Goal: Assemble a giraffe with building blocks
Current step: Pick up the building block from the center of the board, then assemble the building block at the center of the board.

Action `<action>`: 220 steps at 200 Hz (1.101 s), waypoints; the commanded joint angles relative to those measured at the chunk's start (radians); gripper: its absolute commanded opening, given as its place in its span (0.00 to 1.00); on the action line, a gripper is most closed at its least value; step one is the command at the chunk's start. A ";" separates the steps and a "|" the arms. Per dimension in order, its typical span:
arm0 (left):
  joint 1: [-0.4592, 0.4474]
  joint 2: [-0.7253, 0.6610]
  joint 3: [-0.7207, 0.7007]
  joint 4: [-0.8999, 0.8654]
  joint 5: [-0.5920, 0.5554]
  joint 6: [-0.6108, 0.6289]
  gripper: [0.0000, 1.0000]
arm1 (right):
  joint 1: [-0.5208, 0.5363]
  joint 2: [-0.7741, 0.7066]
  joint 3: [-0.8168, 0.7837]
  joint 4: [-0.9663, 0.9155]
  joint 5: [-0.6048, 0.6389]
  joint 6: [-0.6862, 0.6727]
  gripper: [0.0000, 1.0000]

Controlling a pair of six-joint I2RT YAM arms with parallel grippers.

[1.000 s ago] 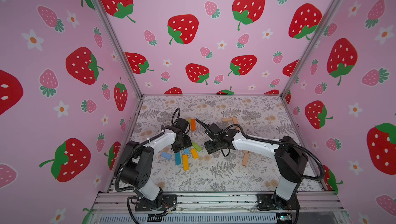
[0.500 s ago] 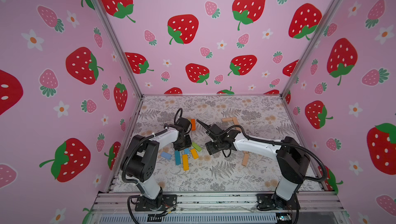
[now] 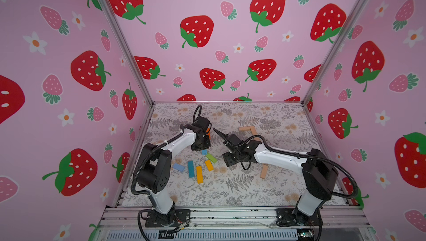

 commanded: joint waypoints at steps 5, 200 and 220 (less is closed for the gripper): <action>-0.064 0.063 0.098 -0.046 -0.020 0.006 0.00 | -0.009 -0.044 -0.021 -0.007 0.026 0.016 0.70; -0.064 0.196 0.101 -0.096 -0.098 -0.014 0.00 | -0.028 -0.076 -0.061 -0.004 0.022 0.036 0.69; -0.056 0.213 0.126 -0.093 -0.079 0.006 0.00 | -0.028 -0.078 -0.064 -0.005 0.022 0.038 0.70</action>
